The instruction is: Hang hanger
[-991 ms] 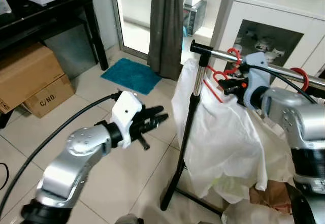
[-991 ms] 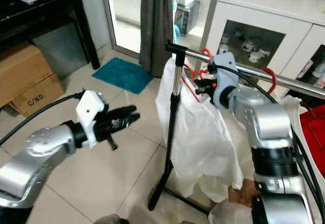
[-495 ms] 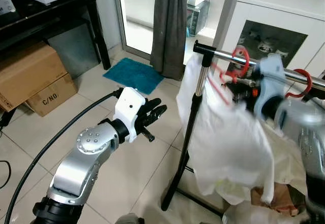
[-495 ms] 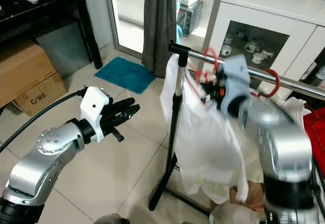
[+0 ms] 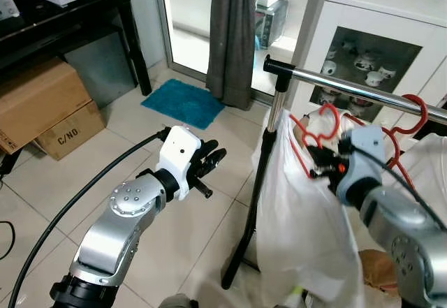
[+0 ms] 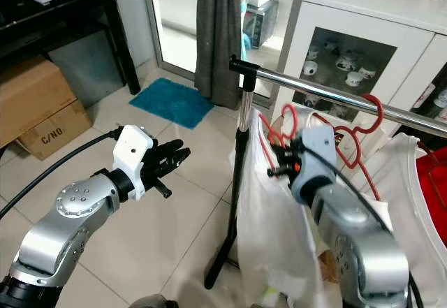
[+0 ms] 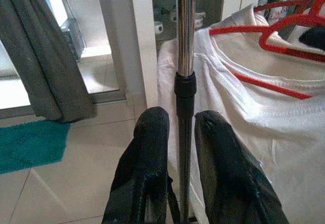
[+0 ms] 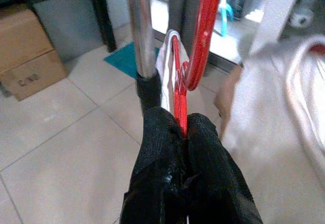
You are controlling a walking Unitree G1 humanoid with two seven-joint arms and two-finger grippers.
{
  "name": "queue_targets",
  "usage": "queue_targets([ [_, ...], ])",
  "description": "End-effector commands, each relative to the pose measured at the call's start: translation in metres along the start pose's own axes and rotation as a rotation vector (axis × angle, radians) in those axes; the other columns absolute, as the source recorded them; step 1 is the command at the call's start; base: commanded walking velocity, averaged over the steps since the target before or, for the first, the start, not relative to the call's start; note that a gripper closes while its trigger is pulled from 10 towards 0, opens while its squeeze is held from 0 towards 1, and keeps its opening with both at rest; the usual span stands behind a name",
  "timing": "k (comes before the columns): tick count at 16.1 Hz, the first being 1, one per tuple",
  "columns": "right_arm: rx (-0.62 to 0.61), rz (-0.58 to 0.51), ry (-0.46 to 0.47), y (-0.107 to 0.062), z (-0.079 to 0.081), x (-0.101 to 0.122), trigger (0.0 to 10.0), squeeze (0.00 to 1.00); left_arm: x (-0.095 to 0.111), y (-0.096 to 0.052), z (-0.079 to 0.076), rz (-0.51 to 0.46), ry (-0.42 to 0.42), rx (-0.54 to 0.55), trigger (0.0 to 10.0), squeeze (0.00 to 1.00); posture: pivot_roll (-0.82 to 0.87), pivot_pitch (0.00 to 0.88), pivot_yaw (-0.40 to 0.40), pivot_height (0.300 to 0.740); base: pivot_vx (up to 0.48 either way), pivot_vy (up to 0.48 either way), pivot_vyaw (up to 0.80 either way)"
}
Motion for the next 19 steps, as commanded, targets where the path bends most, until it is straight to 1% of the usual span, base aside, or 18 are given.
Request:
queue_targets([
  [1, 0.009, -0.040, -0.015, -0.003, 0.005, 0.004, 0.0, 0.00, -0.001, 0.000, 0.002, 0.005, 0.000, 0.013, 10.0, 0.00, -0.02, 0.028, 0.002, 0.740, -0.255, 0.000, 0.00],
  [6, -0.025, -0.069, 0.017, -0.004, 0.009, -0.008, 0.0, 0.00, -0.002, -0.001, 0.003, 0.008, -0.005, 0.023, 10.0, 0.00, -0.02, 0.030, -0.003, 0.740, -0.286, 0.000, 0.00],
  [10, -0.030, -0.088, 0.029, -0.004, 0.013, -0.008, 0.0, 0.00, -0.002, 0.000, 0.003, 0.009, -0.006, 0.023, 10.0, 0.00, -0.03, 0.035, 0.000, 0.740, -0.315, 0.000, 0.00],
  [14, 0.026, -0.096, 0.028, -0.004, 0.023, -0.008, 0.0, 0.00, -0.001, 0.000, 0.002, 0.008, -0.005, 0.014, 10.0, 0.00, -0.03, 0.036, -0.002, 0.740, -0.318, 0.000, 0.00],
  [15, 0.086, -0.110, 0.048, -0.004, 0.032, -0.005, 0.0, 0.00, -0.002, 0.004, 0.001, 0.015, -0.021, 0.003, 10.0, 0.00, -0.03, 0.035, -0.002, 0.740, 0.000, 0.000, 0.00],
  [16, 0.102, -0.113, 0.054, -0.004, 0.034, -0.004, 0.0, 0.00, -0.002, 0.005, 0.001, 0.020, -0.023, 0.002, 10.0, 0.00, -0.03, 0.035, -0.002, 0.740, 0.000, 0.000, 0.00],
  [17, 0.146, -0.117, 0.061, -0.004, 0.040, -0.003, 0.0, 0.00, -0.001, 0.008, 0.001, 0.009, -0.040, -0.014, 10.0, 0.21, -0.03, 0.030, -0.001, 0.740, 0.000, 0.000, 0.00],
  [18, 0.209, -0.120, 0.065, -0.005, 0.049, 0.000, 0.0, 0.00, 0.002, 0.013, 0.000, -0.019, -0.074, -0.034, 10.0, 1.00, -0.03, 0.027, -0.001, 0.740, 0.000, 0.000, 0.00],
  [19, 0.244, -0.123, 0.067, -0.006, 0.054, 0.001, 0.0, 0.00, 0.004, 0.015, 0.000, -0.028, -0.075, -0.041, 10.0, 1.00, -0.03, 0.026, -0.001, 0.740, 0.000, 0.000, 0.00],
])
Point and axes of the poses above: a point about 5 cm out from each wrist's last joint towards the gripper, its own y axis pointing out of the wrist towards the gripper, its own x axis along the axis of the wrist's last joint, z = x × y, the point moved 2 cm from there along y, pointing out of the wrist towards the gripper, and after that the axes turned 14 degrees about y, right-handed, at the moved point
